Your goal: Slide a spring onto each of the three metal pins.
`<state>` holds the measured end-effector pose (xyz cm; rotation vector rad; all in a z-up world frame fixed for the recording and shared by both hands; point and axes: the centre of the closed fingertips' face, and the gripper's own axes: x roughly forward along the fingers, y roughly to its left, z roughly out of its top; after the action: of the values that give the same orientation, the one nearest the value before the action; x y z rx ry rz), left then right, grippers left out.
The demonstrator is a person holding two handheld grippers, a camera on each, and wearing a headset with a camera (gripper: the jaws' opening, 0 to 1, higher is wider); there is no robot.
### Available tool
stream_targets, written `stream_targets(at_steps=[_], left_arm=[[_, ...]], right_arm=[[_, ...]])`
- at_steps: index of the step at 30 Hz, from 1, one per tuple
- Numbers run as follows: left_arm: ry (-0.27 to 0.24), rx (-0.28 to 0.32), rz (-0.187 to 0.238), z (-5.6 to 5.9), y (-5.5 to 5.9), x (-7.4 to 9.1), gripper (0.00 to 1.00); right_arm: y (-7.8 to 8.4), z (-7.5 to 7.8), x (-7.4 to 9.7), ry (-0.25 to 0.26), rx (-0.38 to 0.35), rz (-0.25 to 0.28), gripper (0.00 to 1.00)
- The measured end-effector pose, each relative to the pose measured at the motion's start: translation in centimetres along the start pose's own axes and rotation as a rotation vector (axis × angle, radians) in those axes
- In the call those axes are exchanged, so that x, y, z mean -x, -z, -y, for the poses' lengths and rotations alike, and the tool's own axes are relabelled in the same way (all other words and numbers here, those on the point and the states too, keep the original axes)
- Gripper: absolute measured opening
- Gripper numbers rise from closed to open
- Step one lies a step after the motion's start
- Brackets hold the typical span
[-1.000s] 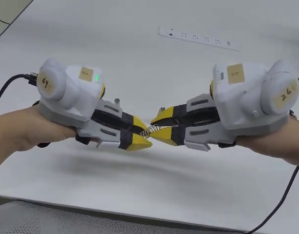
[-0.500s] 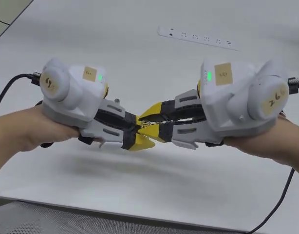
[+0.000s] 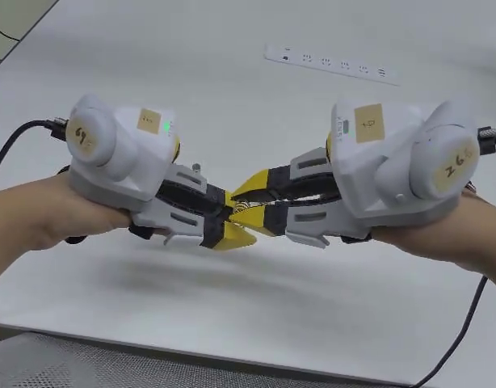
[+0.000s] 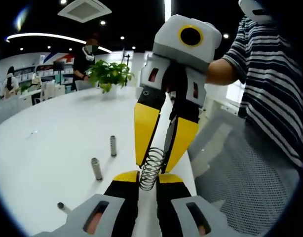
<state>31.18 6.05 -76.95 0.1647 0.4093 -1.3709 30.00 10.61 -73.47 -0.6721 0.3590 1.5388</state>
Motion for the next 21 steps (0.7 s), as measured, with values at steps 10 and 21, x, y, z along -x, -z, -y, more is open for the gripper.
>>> stream_targets(at_steps=[10, 21], left_arm=[[-0.022, 0.034, 0.01, -0.4, 0.1, 0.7, 0.09], [-0.069, 0.074, 0.013, -1.0, 0.8, 2.6, 0.12]], right_arm=[[0.3, 0.3, 0.0, 0.011, -0.005, -0.006, 0.06], [1.0, 0.8, -0.2, 0.019, -0.013, -0.024, 0.06]])
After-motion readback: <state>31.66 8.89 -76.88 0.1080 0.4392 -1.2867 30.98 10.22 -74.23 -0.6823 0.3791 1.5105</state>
